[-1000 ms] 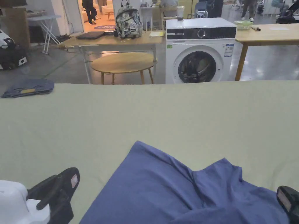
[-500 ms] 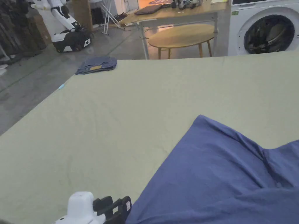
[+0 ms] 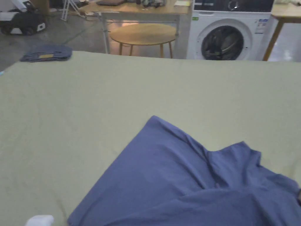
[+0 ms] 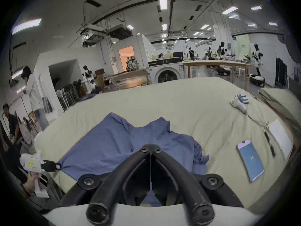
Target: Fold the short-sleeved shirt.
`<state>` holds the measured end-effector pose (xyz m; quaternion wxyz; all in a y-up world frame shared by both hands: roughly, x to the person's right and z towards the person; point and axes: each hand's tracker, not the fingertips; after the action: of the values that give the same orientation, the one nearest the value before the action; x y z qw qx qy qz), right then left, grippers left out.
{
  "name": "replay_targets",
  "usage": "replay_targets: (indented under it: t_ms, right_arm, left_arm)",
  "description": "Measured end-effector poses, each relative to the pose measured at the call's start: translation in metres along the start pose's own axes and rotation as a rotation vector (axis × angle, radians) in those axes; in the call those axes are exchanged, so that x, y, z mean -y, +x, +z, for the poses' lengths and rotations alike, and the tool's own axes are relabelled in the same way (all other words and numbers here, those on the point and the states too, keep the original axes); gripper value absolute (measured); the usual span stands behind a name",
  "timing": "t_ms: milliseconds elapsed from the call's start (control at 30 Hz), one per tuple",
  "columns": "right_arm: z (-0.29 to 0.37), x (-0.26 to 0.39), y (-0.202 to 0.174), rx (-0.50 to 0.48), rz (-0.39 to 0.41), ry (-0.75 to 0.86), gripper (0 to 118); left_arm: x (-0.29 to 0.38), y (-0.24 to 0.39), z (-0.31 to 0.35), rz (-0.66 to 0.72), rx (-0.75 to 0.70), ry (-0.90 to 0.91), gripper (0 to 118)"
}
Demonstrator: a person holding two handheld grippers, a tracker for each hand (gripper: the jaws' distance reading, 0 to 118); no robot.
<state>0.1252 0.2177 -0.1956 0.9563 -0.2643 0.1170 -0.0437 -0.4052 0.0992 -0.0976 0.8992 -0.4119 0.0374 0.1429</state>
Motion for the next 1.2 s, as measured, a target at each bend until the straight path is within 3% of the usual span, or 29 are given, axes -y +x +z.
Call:
replay_targets:
  t_ms: [33, 100, 200, 300, 433, 467, 500, 533, 567, 600, 700, 767, 833, 967, 1200]
  right_arm:
    - [-0.013, -0.011, 0.005, 0.005, 0.025, -0.05, 13]
    - [-0.05, -0.037, 0.013, 0.001, 0.078, -0.152, 58]
    - [-0.126, -0.065, 0.032, -0.002, 0.137, -0.351, 62]
    - [-0.203, -0.077, 0.052, 0.075, 0.186, -0.524, 62]
    - [-0.271, -0.058, 0.073, 0.18, 0.156, -0.856, 61]
    - [-0.27, -0.056, 0.075, 0.117, 0.117, -0.815, 61]
    - [-0.261, -0.059, 0.073, 0.136, 0.121, -0.775, 57]
    - [-0.256, -0.061, 0.072, 0.139, 0.107, -0.769, 37]
    - [-0.25, -0.064, 0.069, 0.132, 0.117, -0.761, 4]
    - [-0.247, -0.065, 0.069, 0.12, 0.151, -0.758, 0]
    - [-0.23, -0.072, 0.07, 0.07, 0.12, -0.741, 0]
    - [-0.212, -0.078, 0.07, 0.083, 0.133, -0.646, 0]
    - [-0.182, -0.095, 0.068, 0.036, 0.099, -0.553, 0]
    - [-0.105, -0.143, 0.057, -0.048, 0.08, -0.319, 0]
    - [-0.001, -0.226, 0.036, -0.016, 0.102, 0.088, 0]
  left_arm:
    - [0.0, -0.001, 0.0, 0.013, 0.007, -0.003, 0]
    - [0.001, -0.001, -0.001, 0.027, 0.011, 0.002, 0]
    - [0.003, 0.005, 0.001, 0.009, 0.01, 0.005, 0]
    - [0.0, 0.007, 0.005, 0.018, 0.015, -0.005, 0]
    - [0.003, 0.007, 0.006, 0.05, 0.016, 0.004, 0]
    - [0.004, 0.007, 0.007, 0.063, 0.016, 0.011, 0]
    - [0.004, 0.007, 0.007, 0.075, 0.016, 0.01, 0]
    - [0.004, 0.005, 0.006, 0.083, 0.017, 0.011, 0]
    - [0.004, 0.005, 0.006, 0.087, 0.018, 0.014, 0]
    - [0.004, 0.004, 0.006, 0.101, 0.023, 0.016, 0]
    - [0.0, -0.02, 0.0, 0.154, 0.047, 0.011, 0]
    - [-0.003, -0.022, 0.01, 0.174, 0.068, 0.037, 0]
    - [-0.011, -0.013, 0.025, 0.173, 0.087, 0.113, 0]
    - [-0.055, 0.012, 0.066, 0.092, 0.163, 0.306, 0]
    - [-0.168, 0.066, 0.117, -0.088, 0.258, 0.571, 0]
